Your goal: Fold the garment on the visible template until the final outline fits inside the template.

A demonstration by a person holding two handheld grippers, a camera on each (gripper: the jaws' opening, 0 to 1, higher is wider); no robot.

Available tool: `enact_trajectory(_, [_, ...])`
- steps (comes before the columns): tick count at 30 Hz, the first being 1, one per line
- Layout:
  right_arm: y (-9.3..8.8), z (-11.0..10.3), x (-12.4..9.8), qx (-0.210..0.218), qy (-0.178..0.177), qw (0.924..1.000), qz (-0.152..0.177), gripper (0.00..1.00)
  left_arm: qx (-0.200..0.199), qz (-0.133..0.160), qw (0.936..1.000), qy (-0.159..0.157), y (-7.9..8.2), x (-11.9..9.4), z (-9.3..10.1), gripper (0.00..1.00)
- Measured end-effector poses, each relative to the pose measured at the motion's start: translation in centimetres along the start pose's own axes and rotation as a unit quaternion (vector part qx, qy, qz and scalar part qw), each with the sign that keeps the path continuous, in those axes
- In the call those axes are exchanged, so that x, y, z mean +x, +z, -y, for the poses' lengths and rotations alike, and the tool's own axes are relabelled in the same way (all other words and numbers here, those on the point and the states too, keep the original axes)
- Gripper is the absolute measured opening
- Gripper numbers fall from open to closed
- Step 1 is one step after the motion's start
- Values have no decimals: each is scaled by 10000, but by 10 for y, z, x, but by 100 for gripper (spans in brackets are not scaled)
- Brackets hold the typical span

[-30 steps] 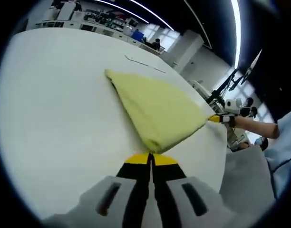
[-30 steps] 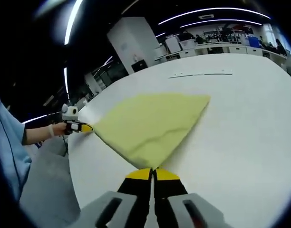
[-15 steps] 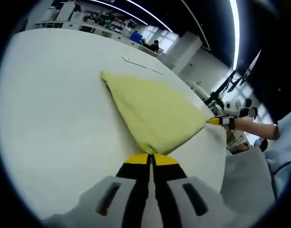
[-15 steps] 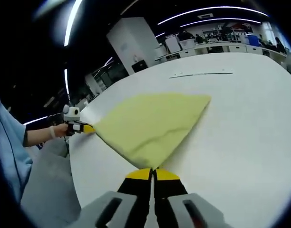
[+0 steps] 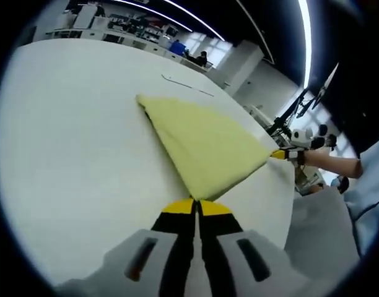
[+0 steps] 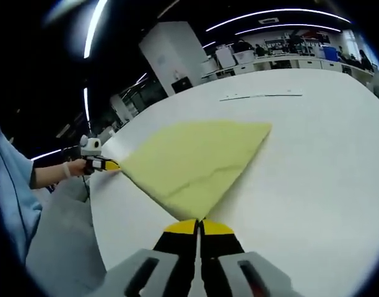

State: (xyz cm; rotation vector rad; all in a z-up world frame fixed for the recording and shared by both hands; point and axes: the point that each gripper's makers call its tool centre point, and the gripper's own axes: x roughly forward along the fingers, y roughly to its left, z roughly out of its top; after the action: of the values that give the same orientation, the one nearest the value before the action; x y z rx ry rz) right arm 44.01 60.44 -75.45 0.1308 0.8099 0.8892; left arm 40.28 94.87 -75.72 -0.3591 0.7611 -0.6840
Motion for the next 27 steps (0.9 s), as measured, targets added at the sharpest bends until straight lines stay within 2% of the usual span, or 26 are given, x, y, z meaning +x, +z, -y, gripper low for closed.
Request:
enact_trajectory(6, [-11, -5, -7, 86, -8, 10000, 0, 0, -1, -46, 10000, -52, -10, -5, 10, 0])
enact_trajectory(18, [-46, -26, -24, 156, 53, 9998, -133, 0, -60, -55, 9999, -152, -37, -22, 32, 0])
enact_trajectory(27, [-60, -30, -30, 344, 42, 9994, -69, 0, -182, -68, 9997, -174, -53, -28, 38, 0])
